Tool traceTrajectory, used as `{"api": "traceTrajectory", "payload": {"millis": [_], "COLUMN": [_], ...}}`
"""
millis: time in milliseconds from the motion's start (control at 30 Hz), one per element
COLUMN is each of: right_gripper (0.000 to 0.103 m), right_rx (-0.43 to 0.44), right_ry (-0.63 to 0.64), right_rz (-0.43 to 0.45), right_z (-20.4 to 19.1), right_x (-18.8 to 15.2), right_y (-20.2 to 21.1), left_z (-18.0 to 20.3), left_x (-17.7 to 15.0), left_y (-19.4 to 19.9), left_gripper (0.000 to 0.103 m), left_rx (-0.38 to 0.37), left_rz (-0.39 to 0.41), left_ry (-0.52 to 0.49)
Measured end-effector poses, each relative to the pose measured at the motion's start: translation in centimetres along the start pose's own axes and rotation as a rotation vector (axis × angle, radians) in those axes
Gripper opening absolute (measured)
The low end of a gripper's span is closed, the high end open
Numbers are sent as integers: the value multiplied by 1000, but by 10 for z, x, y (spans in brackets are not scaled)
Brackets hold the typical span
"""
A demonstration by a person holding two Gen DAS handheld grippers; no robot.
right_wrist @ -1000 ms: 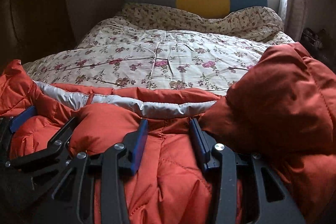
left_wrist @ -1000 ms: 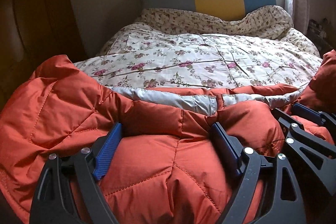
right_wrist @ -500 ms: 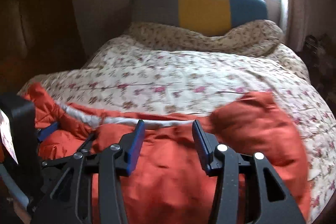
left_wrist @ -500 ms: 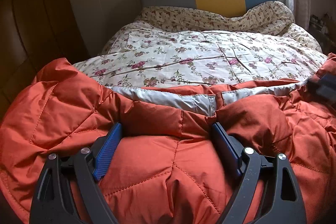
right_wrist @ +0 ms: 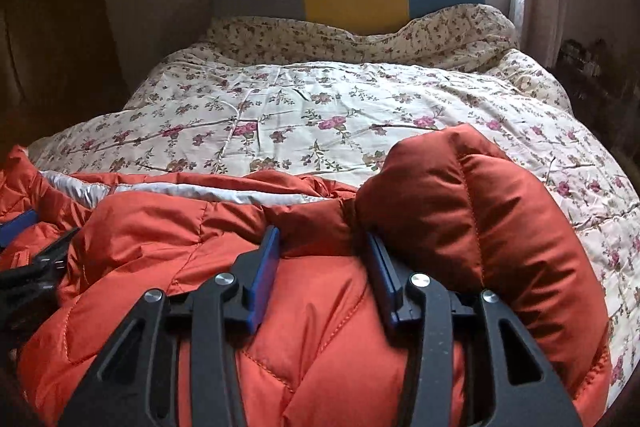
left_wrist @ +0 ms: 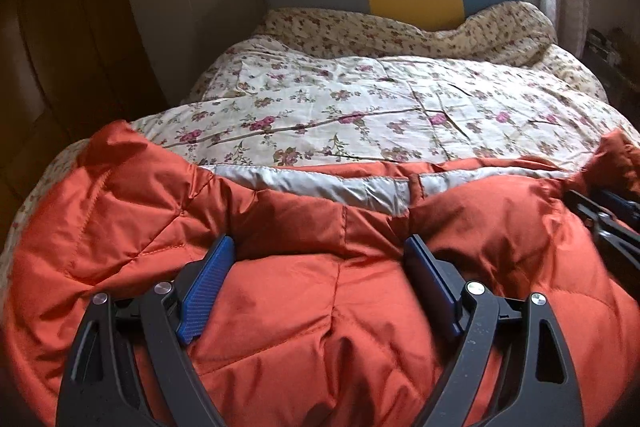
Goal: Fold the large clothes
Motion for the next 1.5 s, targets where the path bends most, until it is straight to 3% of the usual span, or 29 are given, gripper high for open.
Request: {"api": "traceTrajectory", "payload": {"millis": [100,200,233,333,700,900,1133,1200,1367,1500], "right_gripper": [43,43,43,43,43,43,52,59,59,67], "right_rx": [5,6,5,6,8,8,-47,-17,18,31], "right_ry": [-6,-8,-6,-7,-15,-8,67,55,61,73], "right_rz": [0,1,0,1,5,-9,-21,-2,44,54], "right_z": [1,1,0,1,-1,-2,0,0,-6,-9], "right_x": [-2,-1,-1,-1,1,1,5,3,-11,-25], "right_y": [1,1,1,1,4,3,24,45,90,113], "left_z": [-7,-36,-44,-70,-81,-79,-76,-78,-89,-105], "left_x": [8,21,21,11,-5,-4,-17,-26,-51,-70], "left_y": [23,51,50,25,0,2,56,76,118,142], "left_gripper": [86,86,86,87,92,93,93,93,93,98], "left_rx": [1,121,126,127,15,17,-42,-49,-38,-13], "left_rz": [18,116,114,33,83,68,97,129,198,236], "left_ry": [-14,-15,-2,52,121,123,180,202,268,326]}}
Point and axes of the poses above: each gripper's, at about its wrist camera, not at the fingertips, and y roughly against the way its jaws point, z to its right, x to its top, the point moved 7 cm from there along -y, roughly the way its jaws point, and after that the axes turned 15 degrees about -x, right-handed, at the moved point
